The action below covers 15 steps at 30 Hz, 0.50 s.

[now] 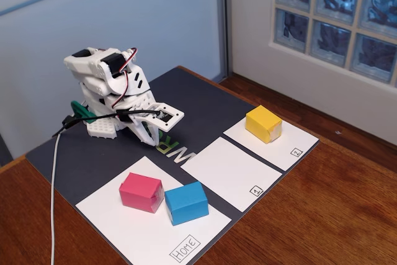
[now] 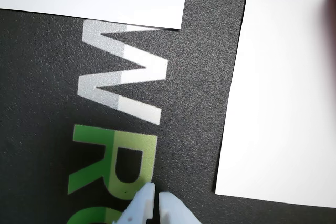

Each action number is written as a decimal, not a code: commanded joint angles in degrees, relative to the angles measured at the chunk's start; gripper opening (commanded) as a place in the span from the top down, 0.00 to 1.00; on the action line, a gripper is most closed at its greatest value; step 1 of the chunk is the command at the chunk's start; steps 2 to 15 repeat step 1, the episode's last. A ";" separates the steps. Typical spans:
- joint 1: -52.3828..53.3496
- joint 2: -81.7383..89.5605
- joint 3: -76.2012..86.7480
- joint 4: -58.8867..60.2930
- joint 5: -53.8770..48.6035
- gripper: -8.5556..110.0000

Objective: Move box yellow to zone 2

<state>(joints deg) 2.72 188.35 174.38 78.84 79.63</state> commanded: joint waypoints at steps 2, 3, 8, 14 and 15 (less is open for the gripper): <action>-0.09 2.99 -0.26 3.78 -0.26 0.93; -0.09 2.99 -0.26 3.78 -0.26 0.93; -0.09 2.99 -0.26 3.78 -0.26 0.93; -0.09 2.99 -0.26 3.78 -0.26 0.93; -0.09 2.99 -0.26 3.78 -0.26 0.93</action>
